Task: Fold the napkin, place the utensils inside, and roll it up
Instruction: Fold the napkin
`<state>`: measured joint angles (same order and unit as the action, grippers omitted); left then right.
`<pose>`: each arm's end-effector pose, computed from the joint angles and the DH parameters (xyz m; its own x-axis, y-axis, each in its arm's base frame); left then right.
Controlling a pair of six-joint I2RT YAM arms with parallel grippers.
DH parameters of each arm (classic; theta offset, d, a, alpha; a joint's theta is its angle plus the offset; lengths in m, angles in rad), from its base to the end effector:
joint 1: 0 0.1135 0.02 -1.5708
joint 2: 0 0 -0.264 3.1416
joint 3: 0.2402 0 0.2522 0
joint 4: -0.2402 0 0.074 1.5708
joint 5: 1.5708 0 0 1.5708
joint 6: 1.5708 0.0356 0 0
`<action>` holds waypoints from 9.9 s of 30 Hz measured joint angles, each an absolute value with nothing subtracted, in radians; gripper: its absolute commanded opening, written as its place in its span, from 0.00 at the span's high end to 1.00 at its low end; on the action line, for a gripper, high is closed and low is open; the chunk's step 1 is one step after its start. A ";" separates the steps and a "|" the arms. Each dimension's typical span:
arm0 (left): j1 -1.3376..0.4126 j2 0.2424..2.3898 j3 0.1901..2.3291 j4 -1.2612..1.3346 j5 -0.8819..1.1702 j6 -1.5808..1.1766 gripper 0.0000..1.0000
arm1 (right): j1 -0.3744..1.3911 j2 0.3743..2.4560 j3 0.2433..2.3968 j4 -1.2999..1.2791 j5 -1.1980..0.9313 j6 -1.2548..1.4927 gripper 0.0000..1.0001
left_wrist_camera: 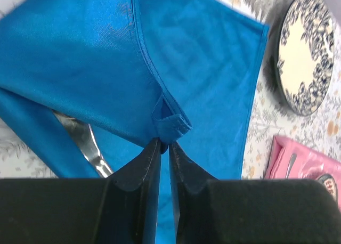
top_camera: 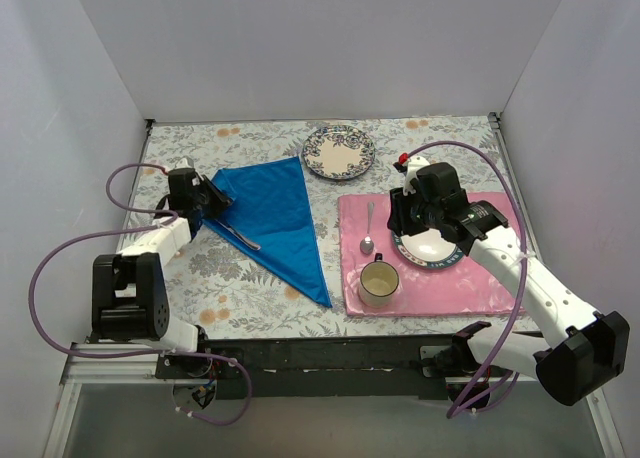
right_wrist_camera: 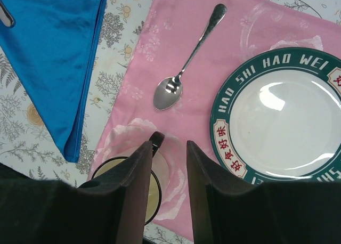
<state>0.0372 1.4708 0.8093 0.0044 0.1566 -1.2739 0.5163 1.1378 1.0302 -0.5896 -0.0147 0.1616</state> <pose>0.3102 0.0060 0.2064 -0.2615 -0.9549 -0.1405 -0.5583 0.2684 -0.7850 0.2113 0.1205 0.3161 -0.6321 -0.1738 -0.7551 -0.4070 0.9037 0.1327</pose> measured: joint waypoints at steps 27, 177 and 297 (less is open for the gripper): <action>-0.041 1.390 0.715 -0.260 0.111 -1.305 0.82 | 0.516 1.136 1.016 -0.581 -0.056 0.176 0.59; -1.265 1.611 0.976 -0.587 -0.349 -1.221 0.52 | 0.516 1.115 1.056 -0.596 -0.078 0.183 0.35; 0.193 1.551 1.103 -0.356 0.219 -1.360 0.45 | 0.627 1.638 1.324 -0.336 -0.330 0.255 0.38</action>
